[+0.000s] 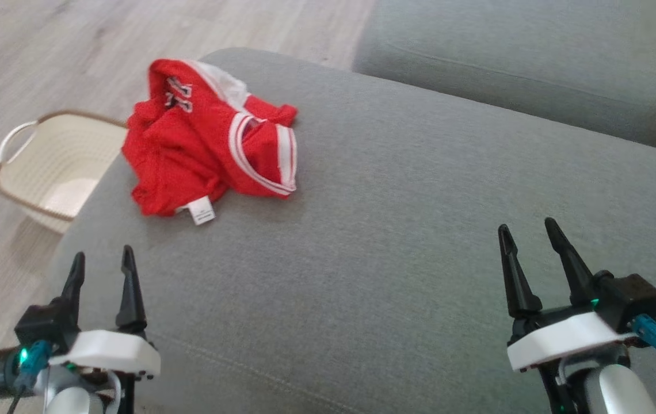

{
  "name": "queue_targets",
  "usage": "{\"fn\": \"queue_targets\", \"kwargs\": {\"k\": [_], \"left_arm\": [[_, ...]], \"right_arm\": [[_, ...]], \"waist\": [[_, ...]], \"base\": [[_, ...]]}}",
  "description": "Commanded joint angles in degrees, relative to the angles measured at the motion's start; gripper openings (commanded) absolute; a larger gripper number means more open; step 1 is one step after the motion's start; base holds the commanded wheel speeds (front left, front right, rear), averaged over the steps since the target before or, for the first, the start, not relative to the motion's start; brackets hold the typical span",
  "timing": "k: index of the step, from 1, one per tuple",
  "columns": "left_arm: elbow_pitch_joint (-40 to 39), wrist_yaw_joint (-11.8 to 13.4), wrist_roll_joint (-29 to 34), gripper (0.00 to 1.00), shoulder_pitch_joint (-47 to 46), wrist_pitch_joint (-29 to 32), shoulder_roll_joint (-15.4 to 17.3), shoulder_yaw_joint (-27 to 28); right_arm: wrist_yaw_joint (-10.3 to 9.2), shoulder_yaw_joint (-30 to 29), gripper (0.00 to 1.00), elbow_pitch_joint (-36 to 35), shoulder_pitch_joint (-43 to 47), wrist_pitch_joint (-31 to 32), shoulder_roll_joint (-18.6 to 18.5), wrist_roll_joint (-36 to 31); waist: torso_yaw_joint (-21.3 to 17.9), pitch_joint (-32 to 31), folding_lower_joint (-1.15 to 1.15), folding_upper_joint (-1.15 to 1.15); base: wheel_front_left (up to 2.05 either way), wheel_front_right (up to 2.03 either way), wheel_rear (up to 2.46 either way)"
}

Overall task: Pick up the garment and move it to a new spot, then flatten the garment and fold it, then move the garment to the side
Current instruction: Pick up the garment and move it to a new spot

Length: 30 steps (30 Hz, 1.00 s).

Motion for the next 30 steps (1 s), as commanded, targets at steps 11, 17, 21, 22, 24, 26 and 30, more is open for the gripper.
{"fn": "queue_targets", "kwargs": {"k": [11,17,21,22,24,26,30], "left_arm": [[-1.53,0.68,-0.63,1.0,-1.87,-0.44,1.67,2.06],[-0.92,0.74,-0.75,1.0,-2.54,-0.48,1.86,1.8],[0.58,-0.17,-1.58,1.0,-5.1,-0.53,2.14,1.85],[1.21,-0.48,-1.83,1.0,-6.18,-0.55,2.13,1.81],[2.79,-0.96,-2.27,1.0,-8.78,-0.57,2.02,1.7],[4.98,-1.46,-2.83,1.0,-11.94,-0.6,2.06,1.89],[11.51,-2.55,-4.36,1.0,-19.76,-0.66,2.3,3.01]], "right_arm": [[0.44,1.25,1.0,-3.23,-1.13,1.03,-0.27,-1.25],[0.44,1.5,1.0,-3.77,-1.6,1.63,-0.27,-1.95],[0.44,1.48,1.0,-4.73,-2.68,2.86,-0.27,-3.03],[0.44,1.44,1.0,-5.17,-3.0,3.35,-0.27,-3.42],[0.44,1.45,1.0,-6.03,-3.8,4.33,-0.39,-4.17],[0.44,1.49,1.0,-7.14,-4.87,5.32,-0.94,-4.67],[0.44,1.48,1.0,-9.64,-7.33,7.34,-2.63,-5.4]], "waist": [[2.88,0.3,0.0,0.0],[2.16,1.26,0.0,0.0],[1.29,3.82,0.0,0.0],[1.01,4.97,0.0,0.0],[0.28,7.2,0.0,0.0],[-0.58,9.87,0.0,0.0],[-2.34,15.78,0.0,0.0]], "base": [[0.0,0.0,0.0],[0.0,0.0,0.0],[0.0,0.0,0.0],[0.0,0.0,0.0],[0.0,0.0,0.0],[0.0,0.0,0.0],[0.0,0.0,0.0]]}}
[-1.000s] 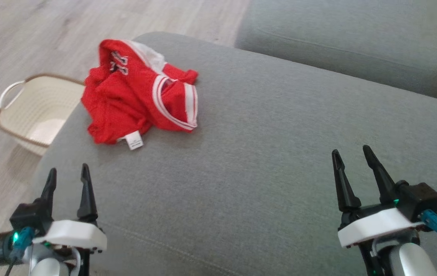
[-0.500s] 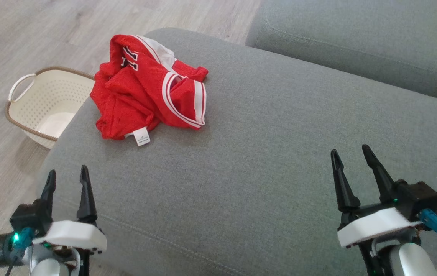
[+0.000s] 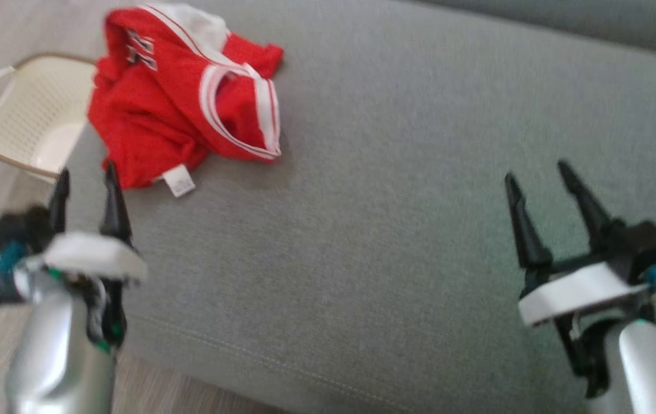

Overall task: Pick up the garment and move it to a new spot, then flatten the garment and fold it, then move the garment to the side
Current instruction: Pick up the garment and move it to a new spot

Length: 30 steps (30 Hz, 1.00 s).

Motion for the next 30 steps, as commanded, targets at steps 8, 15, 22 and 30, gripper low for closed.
{"fn": "queue_targets", "kwargs": {"k": [8,15,22,30], "left_arm": [[16.52,-4.25,-2.22,1.0,-18.16,-0.7,4.0,4.9],[25.98,-5.64,-3.25,1.0,-25.33,-0.7,6.26,7.42],[28.14,-6.41,-2.34,0.0,-29.46,-0.7,9.34,9.85],[8.52,-5.78,3.14,0.0,-24.74,-0.71,8.35,12.14]], "right_arm": [[0.44,1.27,1.0,-5.1,-5.3,2.14,-2.56,-0.9],[0.44,2.15,1.0,-5.04,-6.89,1.97,-2.47,-0.85],[0.44,1.96,1.0,-3.46,-7.93,1.05,-2.14,-0.18],[0.44,-0.07,1.0,-1.83,-6.78,-0.42,-0.92,0.44]], "waist": [[-5.24,12.32,-0.01,0.0],[-7.01,14.49,-0.01,0.0],[-7.79,14.56,-0.01,0.0],[-6.69,10.67,-0.01,0.0]], "base": [[0.0,0.0,0.0],[0.0,0.0,0.0],[0.0,0.0,0.0],[0.0,0.0,0.0]]}}
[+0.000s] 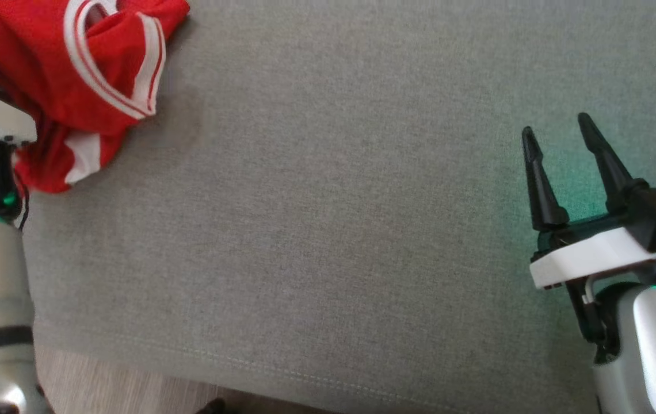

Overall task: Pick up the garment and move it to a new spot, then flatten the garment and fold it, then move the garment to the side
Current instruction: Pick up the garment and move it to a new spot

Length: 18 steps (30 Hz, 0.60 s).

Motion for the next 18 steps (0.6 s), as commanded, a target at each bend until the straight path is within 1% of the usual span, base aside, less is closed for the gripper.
{"fn": "queue_targets", "kwargs": {"k": [1,7,11,14,18], "left_arm": [[-5.64,0.31,1.16,0.0,1.61,-0.7,2.56,1.97],[-21.3,-0.46,4.08,0.0,8.39,-0.7,0.41,0.24],[-29.38,-0.61,5.64,0.0,14.7,-0.59,-0.76,-2.1],[-36.31,-0.7,6.42,0.0,19.42,0.68,-2.1,-4.64],[-45.33,-1.03,6.87,0.0,24.68,3.36,-4.37,-9.95]], "right_arm": [[0.44,0.85,1.0,-1.6,0.12,-0.77,0.72,0.55],[0.44,-0.44,1.0,-0.12,1.71,-2.35,1.85,1.28],[0.44,-1.05,1.0,0.82,3.41,-3.34,2.48,1.86],[0.44,-1.65,1.0,1.16,4.84,-3.86,2.8,2.32],[0.44,-2.31,1.0,1.15,6.45,-4.15,3.04,3.07]], "waist": [[0.47,-1.79,0.0,0.0],[-0.17,-6.67,0.0,0.0],[-1.64,-9.95,0.0,0.0],[-2.86,-11.87,0.0,0.0],[-4.92,-13.48,0.0,0.0]], "base": [[0.0,0.0,0.0],[0.0,0.0,0.0],[0.0,0.0,0.0],[0.0,0.0,0.0],[0.0,0.0,0.0]]}}
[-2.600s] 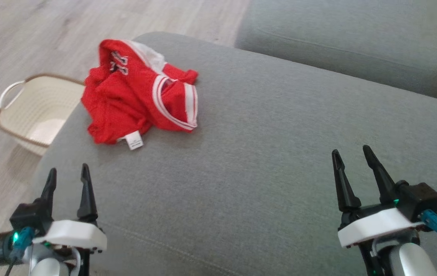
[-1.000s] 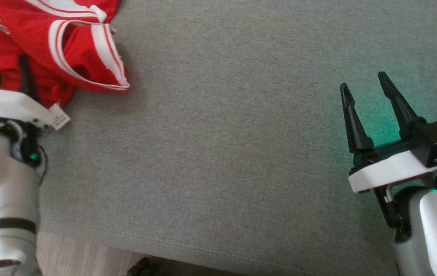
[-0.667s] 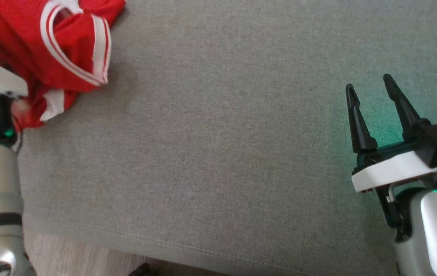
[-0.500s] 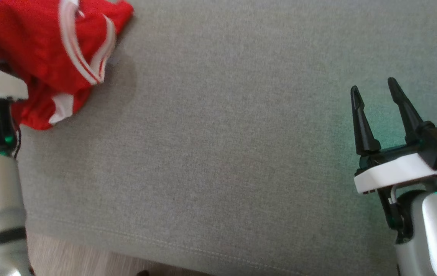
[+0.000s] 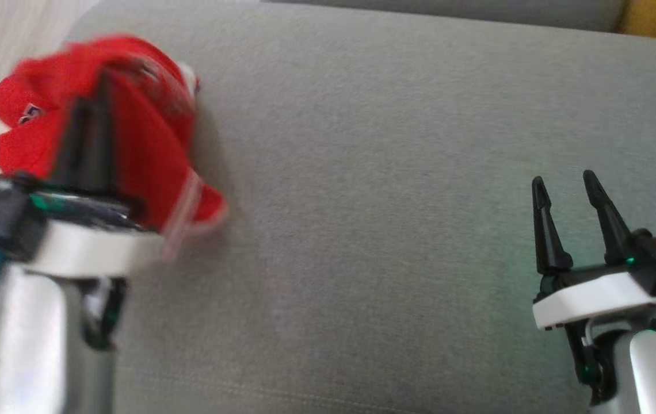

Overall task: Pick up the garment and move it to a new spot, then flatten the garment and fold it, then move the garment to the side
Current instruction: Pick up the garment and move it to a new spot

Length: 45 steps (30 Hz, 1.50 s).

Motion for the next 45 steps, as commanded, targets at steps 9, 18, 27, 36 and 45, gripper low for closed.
{"fn": "queue_targets", "kwargs": {"k": [9,18,27,36,45], "left_arm": [[-7.88,-0.97,-1.33,0.0,1.05,4.17,-2.24,-11.05],[-0.99,-1.25,-2.19,0.0,-8.8,4.38,-4.03,-23.39],[13.42,-1.31,-3.37,0.0,-19.61,4.91,-4.64,-29.96],[28.69,-1.33,-4.01,1.0,-22.78,3.19,-3.62,-34.47],[25.14,3.23,-5.55,1.0,-18.09,-2.61,-2.3,-30.85]], "right_arm": [[0.43,1.64,1.0,-2.69,-0.21,-0.9,0.17,1.77],[0.43,3.31,1.0,-2.68,-3.53,-2.62,0.18,3.37],[0.43,5.15,1.0,-0.85,-5.98,-6.32,0.19,6.44],[0.43,6.03,1.0,1.88,-8.09,-8.99,0.19,7.17],[0.43,4.91,1.0,3.65,-7.78,-8.49,0.19,5.21]], "waist": [[-9.11,-0.59,0.0,0.0],[-21.86,4.96,0.0,0.0],[-29.74,12.11,0.0,0.0],[-30.04,14.52,0.0,0.0],[-23.38,10.03,0.0,0.0]], "base": [[0.0,0.0,0.0],[0.0,0.0,0.0],[0.0,0.0,0.0],[0.0,0.0,0.0],[0.0,0.0,0.0]]}}
